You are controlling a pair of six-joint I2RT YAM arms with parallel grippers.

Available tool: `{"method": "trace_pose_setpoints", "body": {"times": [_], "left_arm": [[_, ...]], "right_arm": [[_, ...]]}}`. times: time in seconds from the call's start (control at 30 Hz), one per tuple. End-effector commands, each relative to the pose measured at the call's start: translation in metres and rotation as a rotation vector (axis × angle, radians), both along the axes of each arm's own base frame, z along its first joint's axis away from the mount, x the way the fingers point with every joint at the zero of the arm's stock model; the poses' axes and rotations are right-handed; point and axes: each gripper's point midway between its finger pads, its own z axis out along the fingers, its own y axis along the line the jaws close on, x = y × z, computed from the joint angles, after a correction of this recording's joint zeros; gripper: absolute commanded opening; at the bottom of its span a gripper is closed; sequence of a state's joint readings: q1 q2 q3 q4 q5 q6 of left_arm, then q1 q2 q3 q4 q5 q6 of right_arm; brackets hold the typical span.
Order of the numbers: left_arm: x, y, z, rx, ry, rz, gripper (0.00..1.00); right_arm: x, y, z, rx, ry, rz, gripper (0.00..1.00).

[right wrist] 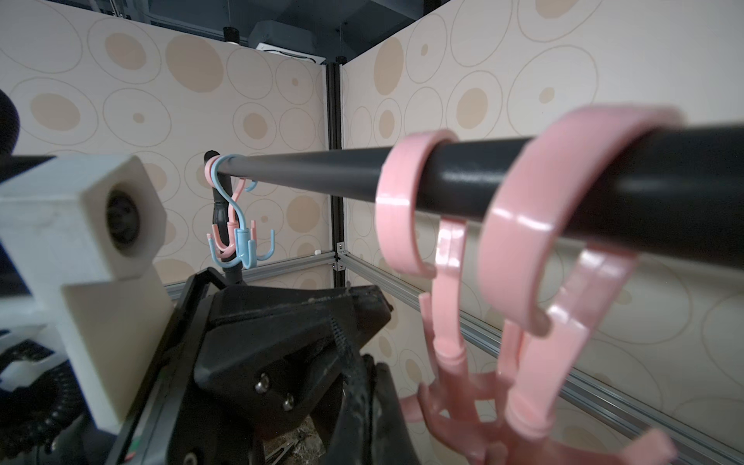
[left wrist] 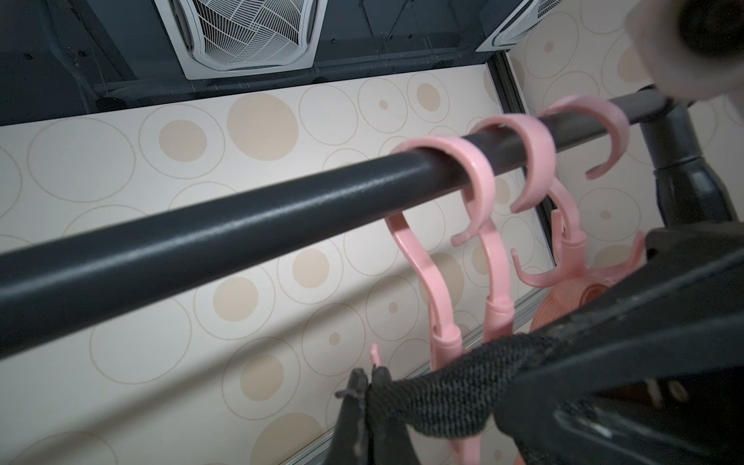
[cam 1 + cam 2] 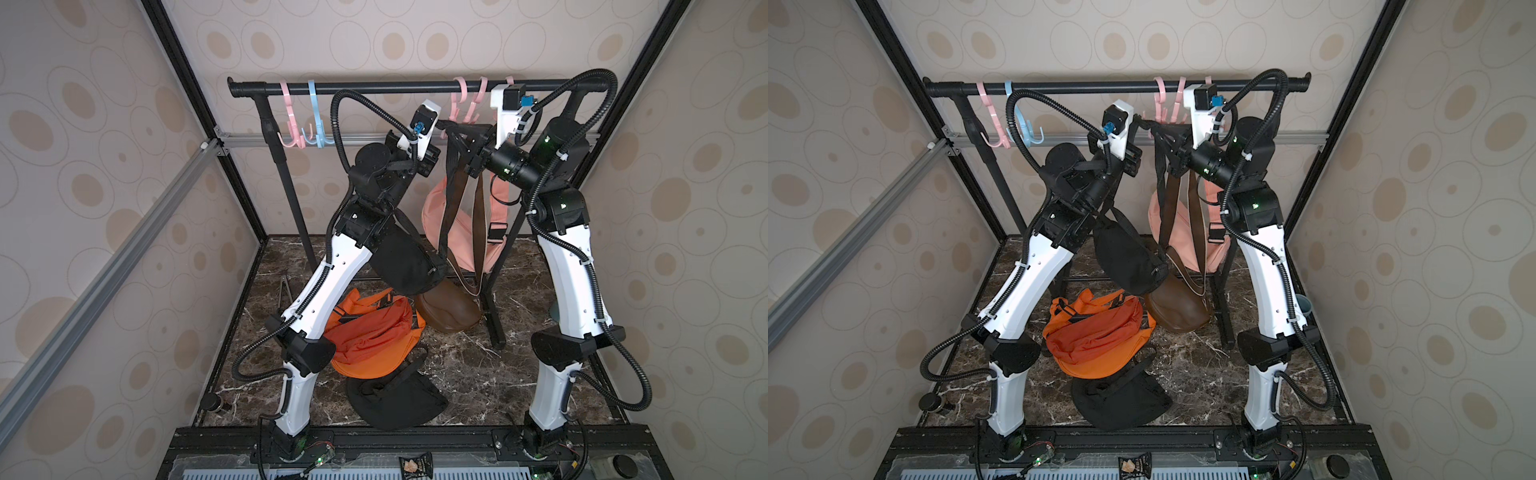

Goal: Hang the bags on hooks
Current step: Hang the bag on the hook.

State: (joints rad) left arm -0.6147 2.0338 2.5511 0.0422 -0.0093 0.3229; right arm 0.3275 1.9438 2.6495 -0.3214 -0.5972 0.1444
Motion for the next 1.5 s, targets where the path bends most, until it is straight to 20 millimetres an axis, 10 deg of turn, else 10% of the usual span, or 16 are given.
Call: {"method": "trace_pose_setpoints", "body": {"times": [0.0,0.5,0.77,1.17,1.47], "left_arm": [[0.026,0.065,0.015,-0.106,-0.034,0.192,0.0],[0.056,0.075,-0.004,-0.13,-0.03,0.201,0.0],[0.027,0.08,0.029,-0.158,-0.085,0.139,0.0],[0.057,0.088,0.005,-0.147,-0.059,0.175,0.0],[0.014,0.098,0.045,-0.252,-0.085,0.081,0.0]], "right_arm": [[-0.029,-0.044,0.058,0.081,-0.15,-0.133,0.0],[0.004,-0.062,0.046,0.094,-0.101,-0.194,0.0],[-0.025,-0.064,0.066,0.114,-0.15,-0.156,0.0],[-0.002,-0.094,0.073,0.212,-0.126,-0.305,0.0],[-0.034,-0.087,0.087,0.236,-0.141,-0.179,0.0]]}}
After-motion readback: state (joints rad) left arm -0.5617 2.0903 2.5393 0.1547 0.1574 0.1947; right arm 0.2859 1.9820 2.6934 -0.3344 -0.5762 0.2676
